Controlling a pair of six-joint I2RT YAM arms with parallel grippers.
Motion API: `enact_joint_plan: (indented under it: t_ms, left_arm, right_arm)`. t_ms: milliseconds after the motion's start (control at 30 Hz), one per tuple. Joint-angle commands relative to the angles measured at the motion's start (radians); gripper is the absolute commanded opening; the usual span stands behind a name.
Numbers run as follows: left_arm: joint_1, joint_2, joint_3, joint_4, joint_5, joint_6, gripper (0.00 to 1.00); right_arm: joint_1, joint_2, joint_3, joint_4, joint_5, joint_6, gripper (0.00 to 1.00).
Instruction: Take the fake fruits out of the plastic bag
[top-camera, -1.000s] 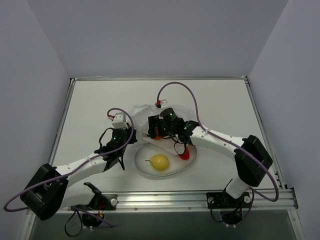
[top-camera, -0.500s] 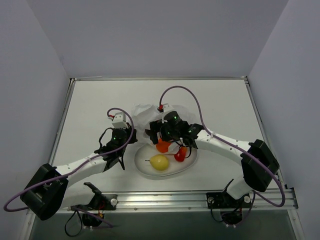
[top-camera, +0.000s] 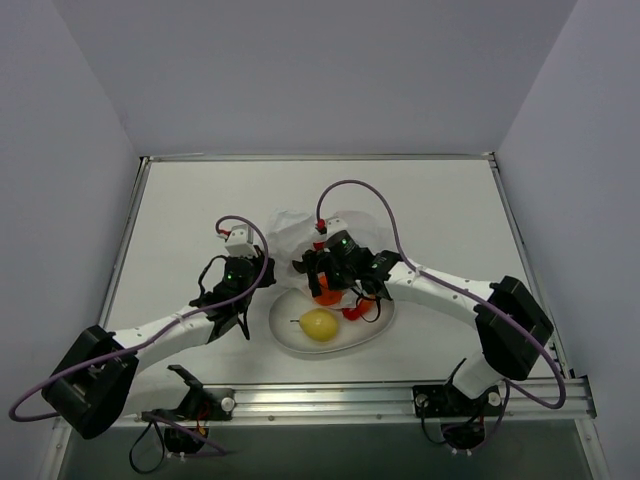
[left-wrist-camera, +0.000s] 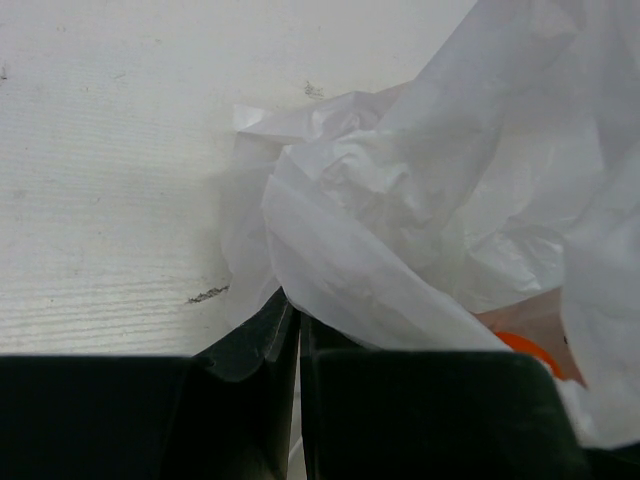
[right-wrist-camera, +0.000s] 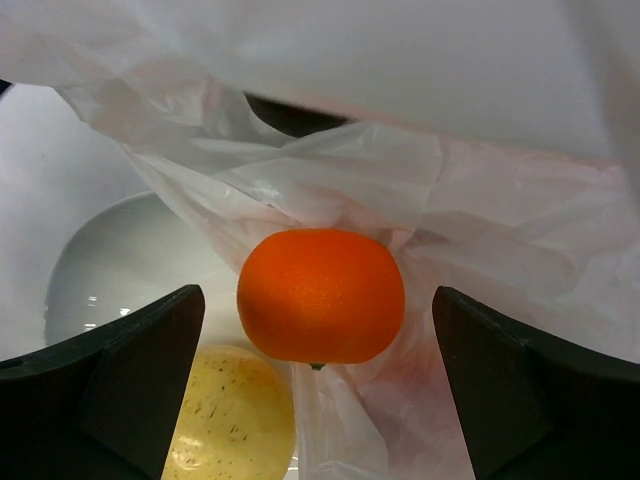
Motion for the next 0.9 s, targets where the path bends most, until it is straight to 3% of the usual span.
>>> enact_joint_plan:
  t_ms: [0,167,200,267,300,433,533,733,867]
  left_arm:
    - [-0.006,-0.005,0.023,0.045,-0.001,0.004,0.02]
    - [-0.011,0.001,0.026,0.048,0.005,0.007,0.02]
    - [-0.012,0.001,0.026,0.048,0.004,0.008,0.02]
    - [-0.012,0.002,0.026,0.048,0.002,0.01,0.02]
    - [-0.014,0.002,0.026,0.05,0.001,0.01,0.02]
    - [-0.015,0.007,0.026,0.056,0.002,0.004,0.02]
    - [-0.02,0.016,0.026,0.067,0.002,-0.007,0.02]
    - [-0.02,0.053,0.027,0.105,0.022,-0.067,0.02]
    - [-0.02,0.058,0.031,0.113,0.025,-0.078,0.02]
  right_arm:
    - [0.02,0.043,0.013,-0.036,0.088,0.014,0.91]
    - [0.038,0.076,0.025,-0.033,0.09,0.014,0.8]
    - [0.043,0.073,0.025,-0.033,0.092,0.014,0.74]
    - [0.059,0.058,0.03,-0.031,0.114,0.02,0.44]
    - [0.07,0.022,0.03,-0.028,0.133,0.017,0.41]
    - [0.122,-0.082,0.031,-0.019,0.225,0.014,0.36]
    - [0.142,-0.137,0.03,-0.005,0.185,0.008,0.36]
    - [0.211,-0.133,-0.002,0.016,0.124,0.034,0.36]
    - [0.237,-0.085,-0.038,0.13,0.104,0.065,0.36]
